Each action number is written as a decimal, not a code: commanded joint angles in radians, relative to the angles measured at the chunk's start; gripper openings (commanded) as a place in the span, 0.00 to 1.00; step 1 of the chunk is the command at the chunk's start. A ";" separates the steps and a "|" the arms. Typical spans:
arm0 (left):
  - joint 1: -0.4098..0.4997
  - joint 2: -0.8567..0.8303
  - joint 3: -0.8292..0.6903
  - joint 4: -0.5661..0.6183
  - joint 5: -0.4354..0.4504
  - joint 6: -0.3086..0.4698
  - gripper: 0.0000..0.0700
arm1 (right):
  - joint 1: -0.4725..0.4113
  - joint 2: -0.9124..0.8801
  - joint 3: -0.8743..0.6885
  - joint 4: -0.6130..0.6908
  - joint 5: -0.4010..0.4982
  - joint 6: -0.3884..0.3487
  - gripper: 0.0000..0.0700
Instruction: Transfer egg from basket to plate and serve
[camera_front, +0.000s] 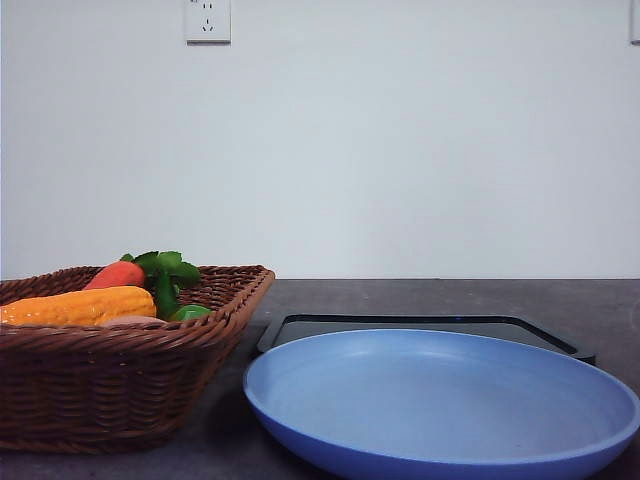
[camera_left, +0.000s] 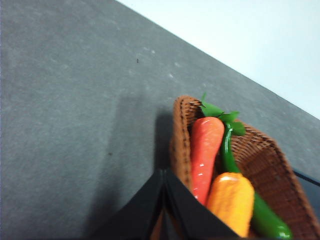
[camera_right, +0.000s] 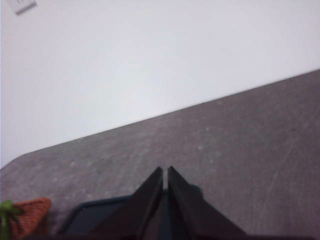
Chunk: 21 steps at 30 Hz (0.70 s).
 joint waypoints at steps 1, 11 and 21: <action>0.002 0.028 0.056 0.019 0.026 0.003 0.00 | 0.000 0.013 0.058 -0.034 0.000 0.012 0.00; 0.001 0.372 0.286 -0.006 0.198 0.139 0.00 | 0.000 0.250 0.333 -0.287 -0.002 -0.065 0.00; -0.039 0.708 0.495 -0.148 0.441 0.263 0.00 | 0.000 0.528 0.495 -0.479 -0.197 -0.147 0.00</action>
